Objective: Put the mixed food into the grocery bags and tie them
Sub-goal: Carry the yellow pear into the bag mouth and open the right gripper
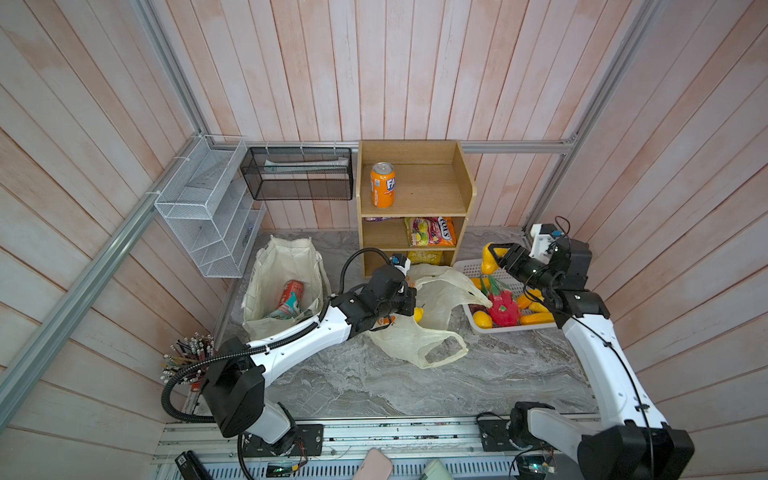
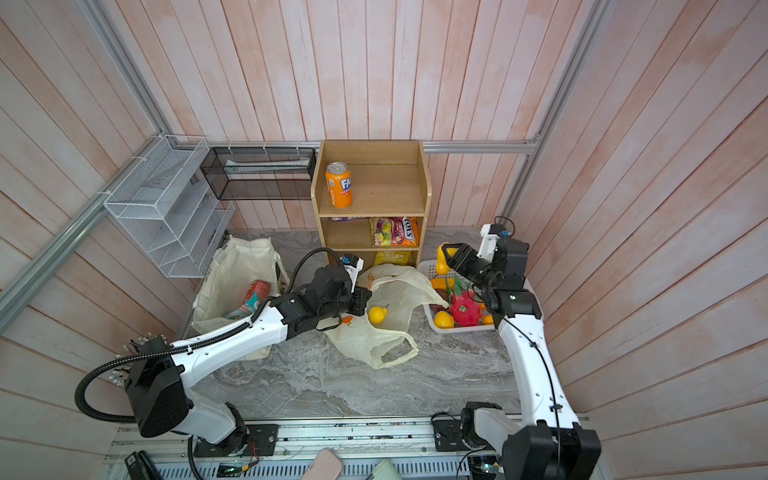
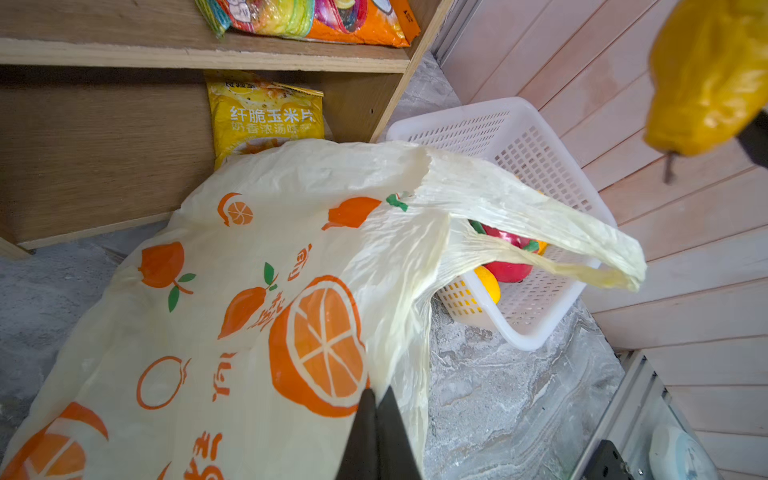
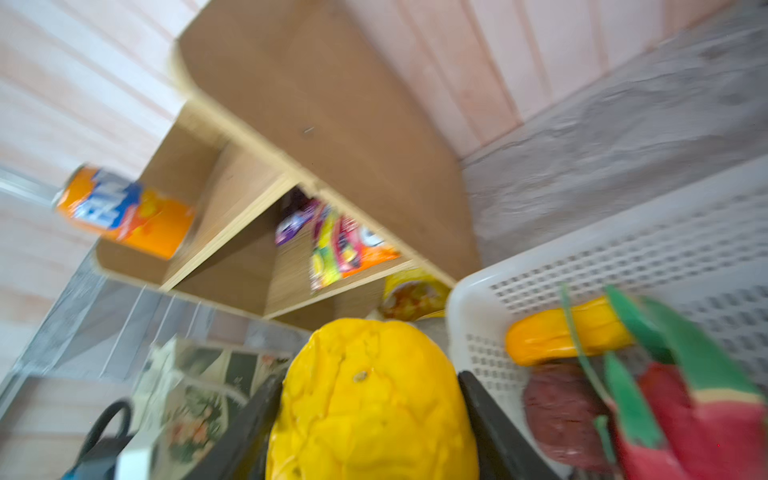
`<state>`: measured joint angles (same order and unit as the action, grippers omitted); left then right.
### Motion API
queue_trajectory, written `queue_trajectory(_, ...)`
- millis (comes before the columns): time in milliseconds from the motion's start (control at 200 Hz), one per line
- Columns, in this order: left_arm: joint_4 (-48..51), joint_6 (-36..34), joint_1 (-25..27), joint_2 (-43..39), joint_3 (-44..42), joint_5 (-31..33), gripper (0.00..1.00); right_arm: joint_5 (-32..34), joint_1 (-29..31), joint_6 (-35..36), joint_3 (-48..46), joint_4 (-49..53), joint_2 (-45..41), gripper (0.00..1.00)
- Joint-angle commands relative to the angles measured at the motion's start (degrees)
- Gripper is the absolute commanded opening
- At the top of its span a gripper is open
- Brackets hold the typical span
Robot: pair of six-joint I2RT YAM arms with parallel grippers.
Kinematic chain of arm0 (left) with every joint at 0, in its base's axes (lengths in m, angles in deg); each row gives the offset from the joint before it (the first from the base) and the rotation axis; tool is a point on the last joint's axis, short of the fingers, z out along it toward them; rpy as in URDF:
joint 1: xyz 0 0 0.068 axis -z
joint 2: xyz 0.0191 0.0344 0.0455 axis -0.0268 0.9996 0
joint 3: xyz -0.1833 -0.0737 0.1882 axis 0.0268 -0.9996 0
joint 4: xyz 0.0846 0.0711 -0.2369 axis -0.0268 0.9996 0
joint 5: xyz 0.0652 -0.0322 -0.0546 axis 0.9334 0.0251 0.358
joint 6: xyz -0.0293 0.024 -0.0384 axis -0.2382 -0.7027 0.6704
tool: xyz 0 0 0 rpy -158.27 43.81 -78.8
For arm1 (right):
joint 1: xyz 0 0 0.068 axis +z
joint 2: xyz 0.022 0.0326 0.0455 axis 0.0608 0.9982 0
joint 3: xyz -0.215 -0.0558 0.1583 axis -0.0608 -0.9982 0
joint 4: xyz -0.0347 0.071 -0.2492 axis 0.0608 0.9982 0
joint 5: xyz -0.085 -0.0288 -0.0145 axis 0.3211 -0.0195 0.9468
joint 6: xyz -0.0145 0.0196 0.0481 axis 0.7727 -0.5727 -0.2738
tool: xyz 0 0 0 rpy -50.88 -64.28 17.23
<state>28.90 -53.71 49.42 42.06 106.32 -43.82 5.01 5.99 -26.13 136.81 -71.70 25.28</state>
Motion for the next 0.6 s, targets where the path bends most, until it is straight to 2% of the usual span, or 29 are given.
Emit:
queue_trajectory(0, 1.59, -0.26, -0.35, -1.24, 2.10, 1.54, 0.00, 1.93, 8.25, -0.56, -2.64, 3.16, -3.35, 0.46)
queue_trajectory(130, 2.11, 0.44, -0.35, -1.30, 2.66, 1.64, 0.00, 6.25, 19.16, -3.51, -8.12, 1.96, -6.75, 0.46)
queue_trajectory(215, 2.45, 0.54, -0.33, -1.23, 2.94, 1.40, 0.00, 8.49, 23.44, -5.95, -13.38, -0.42, -7.96, 0.46)
queue_trajectory(370, 2.65, 0.28, -0.31, -1.48, 3.14, 1.11, 0.00, 10.82, 24.82, -7.64, -21.51, -6.62, -7.01, 0.45)
queue_trajectory(595, 3.27, 0.09, -0.34, -0.92, 3.56, 0.61, 0.00, 13.67, 24.83, -5.68, -22.17, -12.53, 1.09, 0.45)
